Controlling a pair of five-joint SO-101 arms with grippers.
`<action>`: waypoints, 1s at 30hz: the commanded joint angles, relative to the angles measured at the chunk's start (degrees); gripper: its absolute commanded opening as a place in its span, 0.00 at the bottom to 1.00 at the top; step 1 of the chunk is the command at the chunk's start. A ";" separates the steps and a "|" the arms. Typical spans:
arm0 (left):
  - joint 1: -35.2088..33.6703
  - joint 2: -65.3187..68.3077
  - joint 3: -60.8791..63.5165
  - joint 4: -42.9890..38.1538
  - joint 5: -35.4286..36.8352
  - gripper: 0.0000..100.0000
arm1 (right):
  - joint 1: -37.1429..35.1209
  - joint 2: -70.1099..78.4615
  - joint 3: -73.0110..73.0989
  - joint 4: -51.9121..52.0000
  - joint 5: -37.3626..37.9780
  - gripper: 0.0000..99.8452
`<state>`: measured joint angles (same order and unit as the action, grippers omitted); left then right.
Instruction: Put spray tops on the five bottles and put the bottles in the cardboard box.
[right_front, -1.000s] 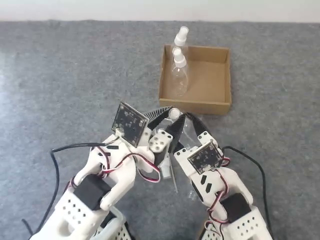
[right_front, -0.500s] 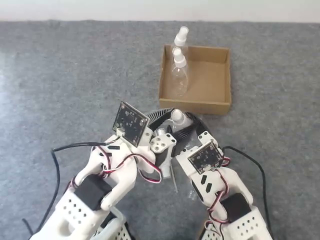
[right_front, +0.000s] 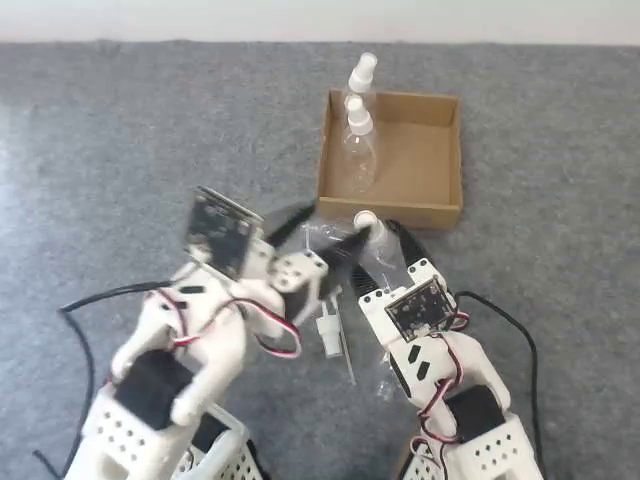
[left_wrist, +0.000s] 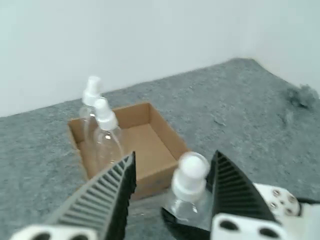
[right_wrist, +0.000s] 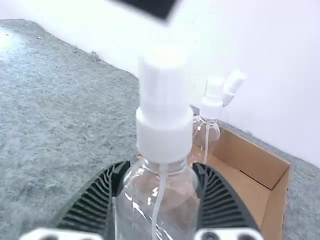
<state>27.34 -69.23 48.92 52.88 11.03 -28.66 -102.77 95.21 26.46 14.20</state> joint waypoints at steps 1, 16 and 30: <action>-2.81 -0.79 -7.16 4.22 -0.44 0.23 | 0.84 -0.84 1.23 0.04 0.35 0.05; -6.07 -0.79 -1.27 11.34 -5.89 0.22 | 4.79 -0.75 -3.78 2.42 -5.71 0.01; -8.00 -0.79 7.25 6.59 -5.89 0.23 | 4.79 -0.04 -15.91 7.52 -5.63 0.01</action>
<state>19.16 -69.32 56.48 61.32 5.49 -24.79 -102.86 84.66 33.93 9.01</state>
